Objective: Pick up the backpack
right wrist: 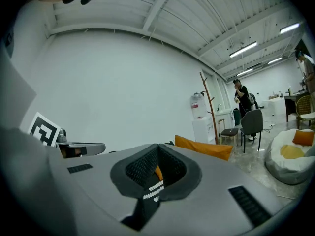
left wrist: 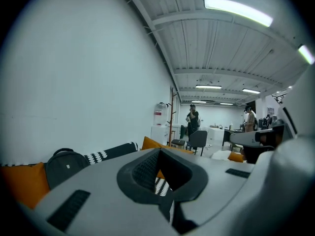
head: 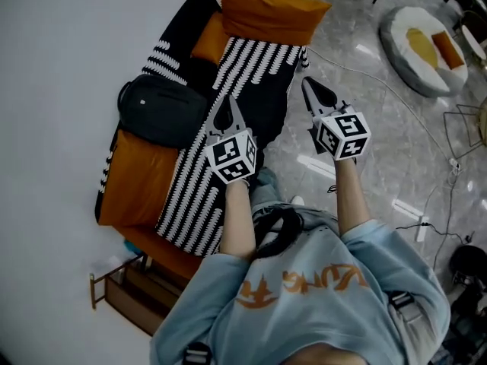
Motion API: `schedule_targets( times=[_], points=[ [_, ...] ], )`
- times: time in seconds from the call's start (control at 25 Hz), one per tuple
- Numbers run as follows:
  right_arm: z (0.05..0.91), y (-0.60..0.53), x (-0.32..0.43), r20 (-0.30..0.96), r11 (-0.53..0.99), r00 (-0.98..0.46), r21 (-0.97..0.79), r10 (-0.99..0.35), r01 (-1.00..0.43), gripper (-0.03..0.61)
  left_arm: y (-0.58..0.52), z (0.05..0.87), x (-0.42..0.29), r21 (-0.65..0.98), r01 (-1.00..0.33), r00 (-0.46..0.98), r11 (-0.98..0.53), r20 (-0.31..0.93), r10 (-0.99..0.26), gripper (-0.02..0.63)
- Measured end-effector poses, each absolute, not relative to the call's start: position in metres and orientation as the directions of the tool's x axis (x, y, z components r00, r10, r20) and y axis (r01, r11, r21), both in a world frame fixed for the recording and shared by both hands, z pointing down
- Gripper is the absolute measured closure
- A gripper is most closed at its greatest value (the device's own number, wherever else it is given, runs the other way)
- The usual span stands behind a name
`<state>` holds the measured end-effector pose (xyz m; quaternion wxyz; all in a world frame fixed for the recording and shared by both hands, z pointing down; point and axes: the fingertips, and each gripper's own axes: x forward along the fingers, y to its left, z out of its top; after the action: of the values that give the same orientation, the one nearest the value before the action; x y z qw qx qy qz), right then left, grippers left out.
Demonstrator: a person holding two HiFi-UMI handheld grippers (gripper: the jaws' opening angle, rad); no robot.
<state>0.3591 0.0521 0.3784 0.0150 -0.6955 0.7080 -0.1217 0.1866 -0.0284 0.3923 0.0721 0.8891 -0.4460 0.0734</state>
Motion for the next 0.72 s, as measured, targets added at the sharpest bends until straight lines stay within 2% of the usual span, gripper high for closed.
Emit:
schedule_targets(
  times=[0.36, 0.72],
  points=[
    [0.417, -0.074, 0.29, 0.251, 0.151, -0.2, -0.2, -0.947, -0.968, 0.58, -0.132, 0.44, 0.12, 0.131, -0.885, 0.465, -0.447, 0.292, -0.836, 0.594],
    [0.407, -0.2, 0.157, 0.277, 0.399, -0.414, -0.11, -0.867, -0.91, 0.58, -0.207, 0.45, -0.026, 0.229, -0.961, 0.215, -0.152, 0.282, -0.935, 0.594]
  ],
)
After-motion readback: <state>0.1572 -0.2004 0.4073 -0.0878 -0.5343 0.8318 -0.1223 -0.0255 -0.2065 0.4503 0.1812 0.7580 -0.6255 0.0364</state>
